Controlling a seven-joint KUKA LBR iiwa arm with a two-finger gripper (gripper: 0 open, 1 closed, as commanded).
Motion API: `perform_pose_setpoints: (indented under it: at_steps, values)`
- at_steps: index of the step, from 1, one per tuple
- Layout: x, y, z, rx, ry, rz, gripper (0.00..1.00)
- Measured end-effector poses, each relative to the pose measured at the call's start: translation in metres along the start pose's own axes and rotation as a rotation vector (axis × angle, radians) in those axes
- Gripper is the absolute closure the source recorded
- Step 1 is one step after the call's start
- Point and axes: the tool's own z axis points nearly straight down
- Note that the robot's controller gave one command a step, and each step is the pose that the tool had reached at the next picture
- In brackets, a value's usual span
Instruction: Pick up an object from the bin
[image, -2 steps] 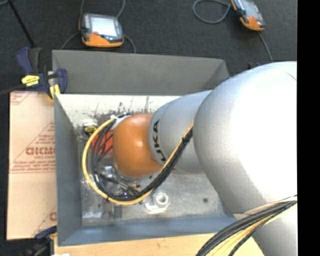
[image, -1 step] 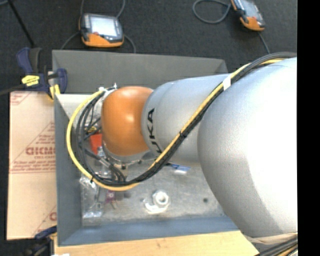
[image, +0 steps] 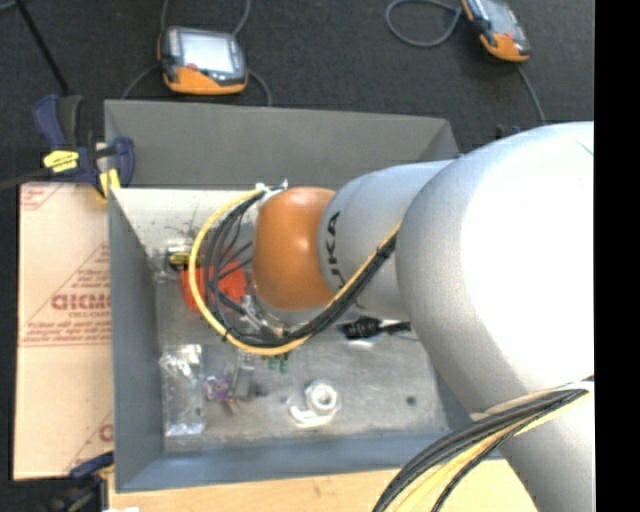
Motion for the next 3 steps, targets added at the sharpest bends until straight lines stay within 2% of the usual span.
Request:
perform_pose_setpoints:
  at_steps: [1,2,3]
  values:
    - [0.072,0.019,0.005,-0.003,0.004,-0.082,0.0]
    - [0.069,0.018,0.004,-0.005,-0.001,-0.076,1.0]
    - [0.045,-0.051,0.008,-0.002,-0.003,-0.509,1.0]
